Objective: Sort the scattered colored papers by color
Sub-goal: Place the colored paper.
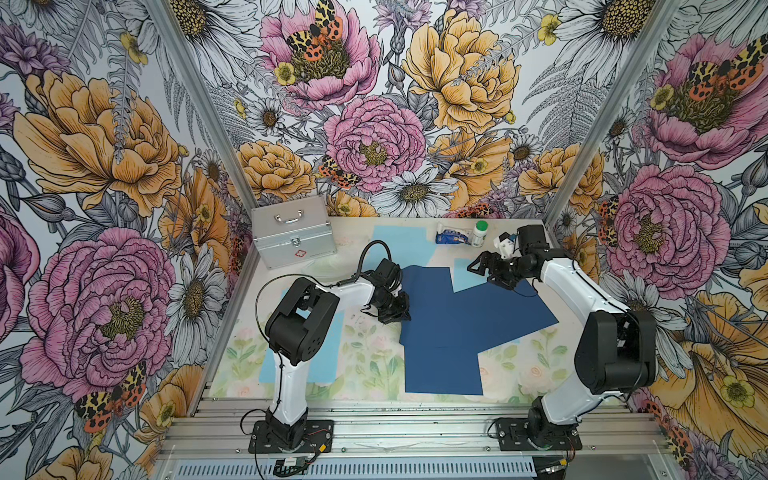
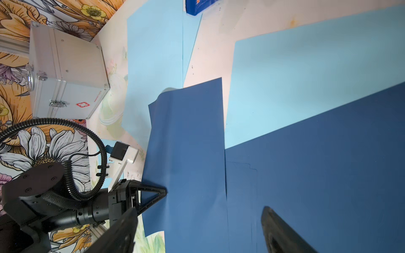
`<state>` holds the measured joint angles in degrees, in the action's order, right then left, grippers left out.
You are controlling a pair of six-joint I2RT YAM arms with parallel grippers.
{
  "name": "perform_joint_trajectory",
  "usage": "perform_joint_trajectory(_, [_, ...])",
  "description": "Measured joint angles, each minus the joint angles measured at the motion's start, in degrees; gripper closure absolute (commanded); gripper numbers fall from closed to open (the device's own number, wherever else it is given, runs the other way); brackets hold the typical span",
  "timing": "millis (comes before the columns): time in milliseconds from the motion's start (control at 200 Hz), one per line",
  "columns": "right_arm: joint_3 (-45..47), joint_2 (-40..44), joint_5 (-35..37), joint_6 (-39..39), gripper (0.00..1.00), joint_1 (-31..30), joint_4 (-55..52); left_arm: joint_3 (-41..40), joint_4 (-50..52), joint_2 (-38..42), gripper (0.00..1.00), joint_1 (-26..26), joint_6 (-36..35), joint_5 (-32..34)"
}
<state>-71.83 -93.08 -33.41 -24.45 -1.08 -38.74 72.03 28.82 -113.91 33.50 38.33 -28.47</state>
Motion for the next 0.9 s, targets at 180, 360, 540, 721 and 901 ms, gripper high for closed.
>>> perform_joint_trajectory(180, [0.15, 0.0, -0.68, -0.17, 0.12, -0.68, 1.81, 1.9, 2.47, 3.21, 1.0, 1.79, -1.25, -1.46])
perform_joint_trajectory(360, [1.7, 0.9, -1.4, -0.22, 0.12, -0.9, 2.69, 2.71, 2.67, 7.45, 1.0, 7.87, -1.2, -2.54])
perform_joint_trajectory(540, [6.23, 4.79, -1.18, -0.17, 0.33, -1.29, 3.1, 0.98, 2.73, 7.8, 1.0, 13.09, -0.98, -2.62])
perform_joint_trajectory(721, [11.52, 9.03, 0.63, -1.22, 1.0, -2.49, 3.65, -3.45, 3.23, 7.8, 1.0, 12.57, -0.76, 0.33])
perform_joint_trajectory(901, [17.79, 10.6, 3.45, -2.05, 1.0, -5.22, 4.83, -4.11, 3.04, 7.78, 1.0, 12.52, -0.31, 2.1])
